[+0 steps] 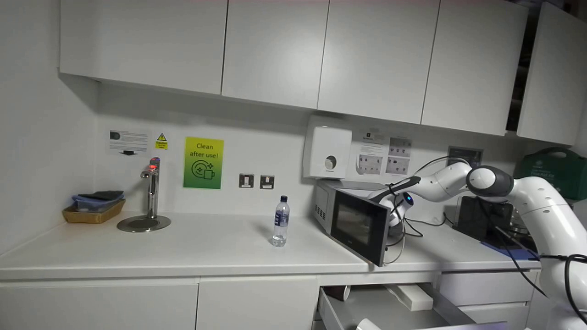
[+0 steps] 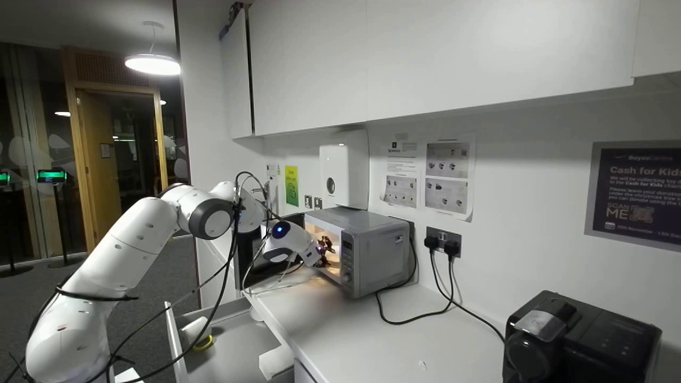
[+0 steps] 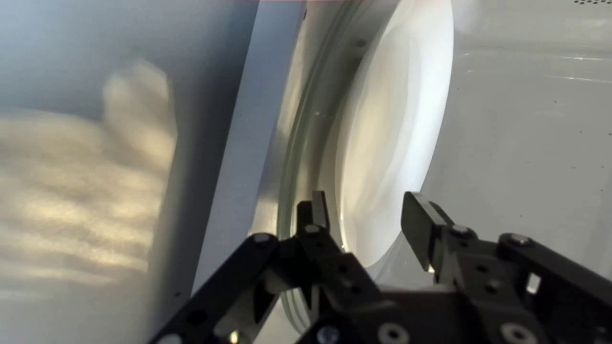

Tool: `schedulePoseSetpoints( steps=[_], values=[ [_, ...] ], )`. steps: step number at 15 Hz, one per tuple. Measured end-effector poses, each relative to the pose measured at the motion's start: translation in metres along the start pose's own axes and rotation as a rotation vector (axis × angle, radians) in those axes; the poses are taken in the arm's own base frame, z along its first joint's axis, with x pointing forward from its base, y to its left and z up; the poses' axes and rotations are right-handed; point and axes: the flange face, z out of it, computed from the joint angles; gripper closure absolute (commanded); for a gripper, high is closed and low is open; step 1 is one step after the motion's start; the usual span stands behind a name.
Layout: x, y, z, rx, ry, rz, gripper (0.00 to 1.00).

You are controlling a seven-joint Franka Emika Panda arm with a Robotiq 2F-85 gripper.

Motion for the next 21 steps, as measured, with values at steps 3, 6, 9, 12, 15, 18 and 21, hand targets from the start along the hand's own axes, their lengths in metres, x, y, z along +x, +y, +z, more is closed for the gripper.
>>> schedulePoseSetpoints(
  steps=[3, 6, 9, 12, 15, 18, 21],
  values=[
    [-0.002, 0.002, 0.001, -0.003, -0.003, 0.0, 0.54],
    [-0.004, 0.001, 0.001, -0.002, -0.007, -0.002, 0.53],
    [-0.008, 0.0, 0.001, 0.001, -0.016, -0.005, 0.54],
    [-0.013, 0.0, 0.002, 0.003, -0.028, -0.008, 0.64],
    [-0.013, 0.0, 0.003, 0.004, -0.035, -0.009, 0.88],
    [-0.01, 0.004, 0.005, -0.004, -0.034, -0.003, 1.0],
    [-0.006, 0.007, 0.008, -0.007, -0.033, 0.003, 0.99]
  ],
)
